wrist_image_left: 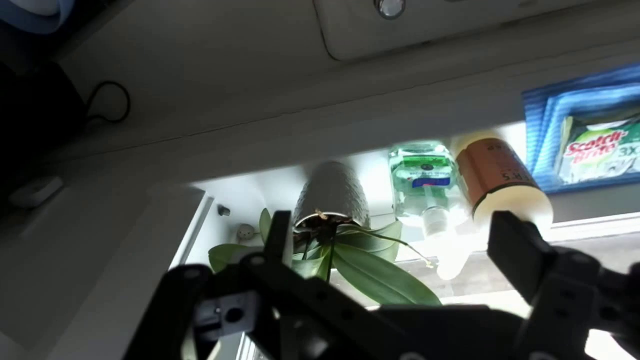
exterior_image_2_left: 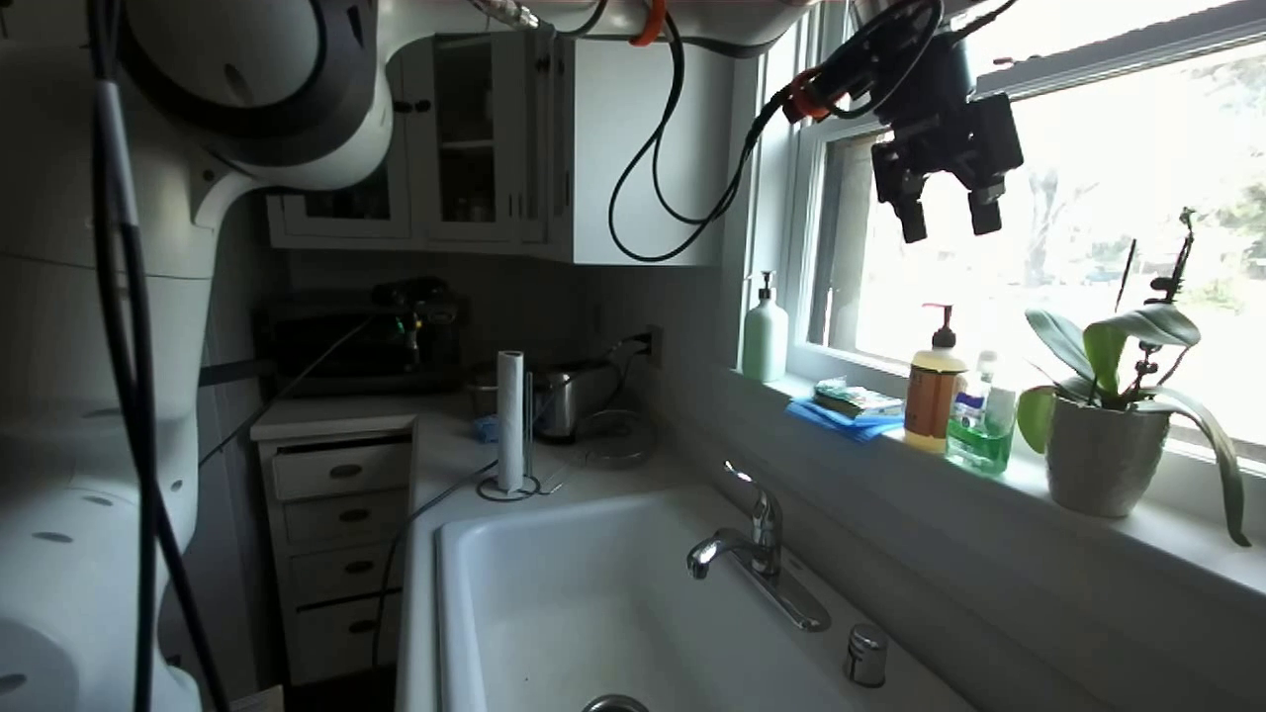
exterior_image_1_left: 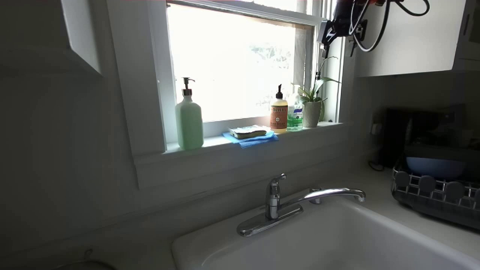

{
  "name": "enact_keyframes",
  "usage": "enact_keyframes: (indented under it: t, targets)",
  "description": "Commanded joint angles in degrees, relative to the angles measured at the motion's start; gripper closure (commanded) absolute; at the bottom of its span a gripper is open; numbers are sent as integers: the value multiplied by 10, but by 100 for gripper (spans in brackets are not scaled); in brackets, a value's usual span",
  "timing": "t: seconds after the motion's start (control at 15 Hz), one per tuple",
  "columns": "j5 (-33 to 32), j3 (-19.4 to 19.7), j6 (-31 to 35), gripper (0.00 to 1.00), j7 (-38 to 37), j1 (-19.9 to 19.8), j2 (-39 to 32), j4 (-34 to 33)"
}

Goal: Put the bottle on the window sill

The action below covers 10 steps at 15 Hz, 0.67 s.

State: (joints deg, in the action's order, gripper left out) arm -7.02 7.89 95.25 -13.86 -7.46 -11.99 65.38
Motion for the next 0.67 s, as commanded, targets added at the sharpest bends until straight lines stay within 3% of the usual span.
enact_keyframes:
  t: [0.0, 0.6]
  targets:
    - [23, -5, 61, 0, 53, -5, 71, 105]
    - [60, -2, 180, 0, 91, 3, 164, 264]
